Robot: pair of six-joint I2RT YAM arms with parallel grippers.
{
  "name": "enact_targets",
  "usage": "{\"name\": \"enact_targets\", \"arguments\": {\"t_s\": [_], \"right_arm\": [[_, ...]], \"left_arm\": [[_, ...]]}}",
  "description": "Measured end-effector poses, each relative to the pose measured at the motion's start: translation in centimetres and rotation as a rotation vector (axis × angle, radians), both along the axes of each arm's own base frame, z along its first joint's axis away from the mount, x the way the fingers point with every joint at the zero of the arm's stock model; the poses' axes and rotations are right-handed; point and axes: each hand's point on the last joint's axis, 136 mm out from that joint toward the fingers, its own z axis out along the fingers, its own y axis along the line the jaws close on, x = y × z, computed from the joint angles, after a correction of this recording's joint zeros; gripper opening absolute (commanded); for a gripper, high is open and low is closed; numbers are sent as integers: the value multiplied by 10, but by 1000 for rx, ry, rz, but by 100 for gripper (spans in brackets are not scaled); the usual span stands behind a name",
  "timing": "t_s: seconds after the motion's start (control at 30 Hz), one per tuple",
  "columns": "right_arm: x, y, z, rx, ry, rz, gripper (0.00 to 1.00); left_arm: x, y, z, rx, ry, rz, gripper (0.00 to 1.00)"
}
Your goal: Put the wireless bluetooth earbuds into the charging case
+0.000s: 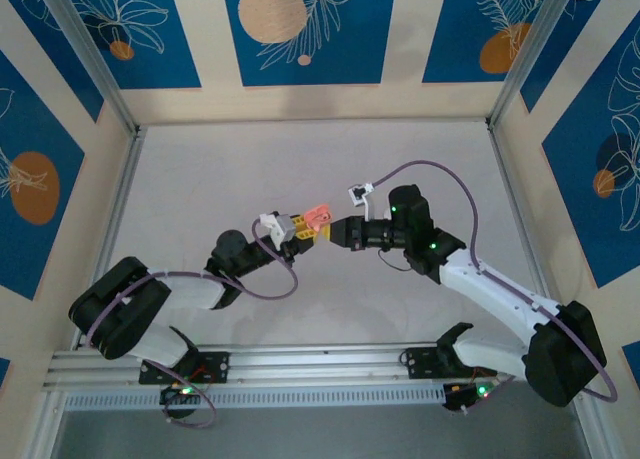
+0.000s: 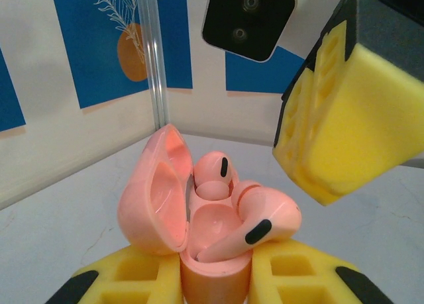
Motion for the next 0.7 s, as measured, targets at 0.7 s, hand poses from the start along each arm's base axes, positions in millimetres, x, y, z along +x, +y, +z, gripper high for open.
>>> {"name": "enact_targets", "arguments": {"t_s": [0.7], "right_arm": [[5, 7, -2, 13, -10, 12, 10]], "left_arm": [[-1, 0, -1, 6, 7, -3, 21]]}}
